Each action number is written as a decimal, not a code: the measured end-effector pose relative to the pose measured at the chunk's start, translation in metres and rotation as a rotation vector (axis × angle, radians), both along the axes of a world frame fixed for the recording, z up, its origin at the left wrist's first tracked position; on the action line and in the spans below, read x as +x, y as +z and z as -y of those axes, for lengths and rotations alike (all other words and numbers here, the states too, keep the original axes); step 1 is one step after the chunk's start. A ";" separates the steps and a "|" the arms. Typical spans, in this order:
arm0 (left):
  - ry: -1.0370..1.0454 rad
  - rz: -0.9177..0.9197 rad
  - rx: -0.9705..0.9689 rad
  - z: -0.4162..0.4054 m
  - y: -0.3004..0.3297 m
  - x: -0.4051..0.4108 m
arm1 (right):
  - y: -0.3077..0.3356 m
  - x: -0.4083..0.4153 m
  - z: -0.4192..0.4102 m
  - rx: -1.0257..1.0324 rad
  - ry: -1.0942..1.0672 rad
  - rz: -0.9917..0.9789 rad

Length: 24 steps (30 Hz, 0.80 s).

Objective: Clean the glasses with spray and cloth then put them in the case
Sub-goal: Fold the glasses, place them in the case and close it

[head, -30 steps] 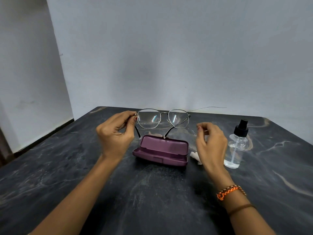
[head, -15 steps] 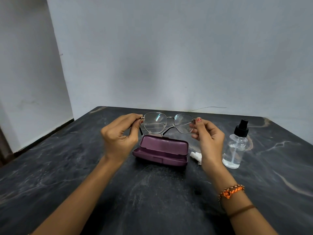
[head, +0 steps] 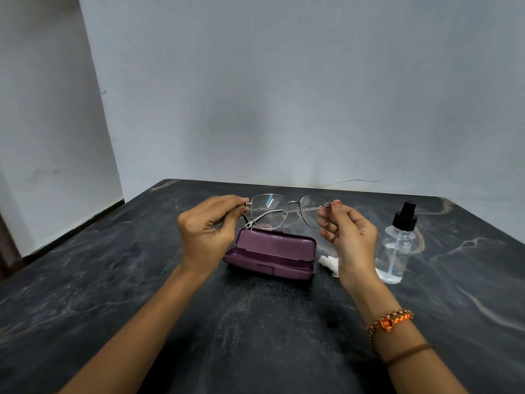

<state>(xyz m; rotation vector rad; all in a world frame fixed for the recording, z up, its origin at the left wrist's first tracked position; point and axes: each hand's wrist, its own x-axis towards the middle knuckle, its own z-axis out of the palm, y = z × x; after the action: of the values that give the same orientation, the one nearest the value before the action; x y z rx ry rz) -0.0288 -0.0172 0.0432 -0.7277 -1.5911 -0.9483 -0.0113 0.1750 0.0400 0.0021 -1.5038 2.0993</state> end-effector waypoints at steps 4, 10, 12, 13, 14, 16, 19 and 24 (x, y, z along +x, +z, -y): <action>-0.021 0.023 0.010 -0.001 -0.001 0.000 | -0.001 0.000 -0.001 -0.031 0.022 0.005; -0.082 0.025 0.054 -0.003 -0.001 -0.002 | -0.002 -0.001 -0.003 -0.014 0.039 0.026; -0.129 0.076 0.126 -0.005 -0.002 -0.002 | -0.002 -0.002 -0.003 -0.002 0.042 0.027; -0.172 0.129 0.189 -0.006 -0.003 -0.001 | -0.002 -0.002 -0.002 0.007 0.043 0.025; -0.226 0.191 0.260 -0.007 -0.003 0.000 | -0.003 -0.002 -0.002 0.017 0.044 0.022; -0.319 0.293 0.383 -0.010 -0.002 0.000 | -0.003 -0.002 -0.001 0.032 0.053 0.017; -0.419 0.366 0.506 -0.013 -0.002 0.001 | -0.003 -0.002 0.000 0.043 0.071 0.017; -0.604 0.473 0.694 -0.016 0.001 0.003 | -0.004 -0.003 0.000 0.055 0.107 0.037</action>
<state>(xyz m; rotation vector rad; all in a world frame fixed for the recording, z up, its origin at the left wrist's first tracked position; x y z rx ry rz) -0.0255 -0.0011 0.0444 -0.5003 -1.2817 -2.1060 -0.0144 0.1749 0.0361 0.0660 -1.6152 2.1516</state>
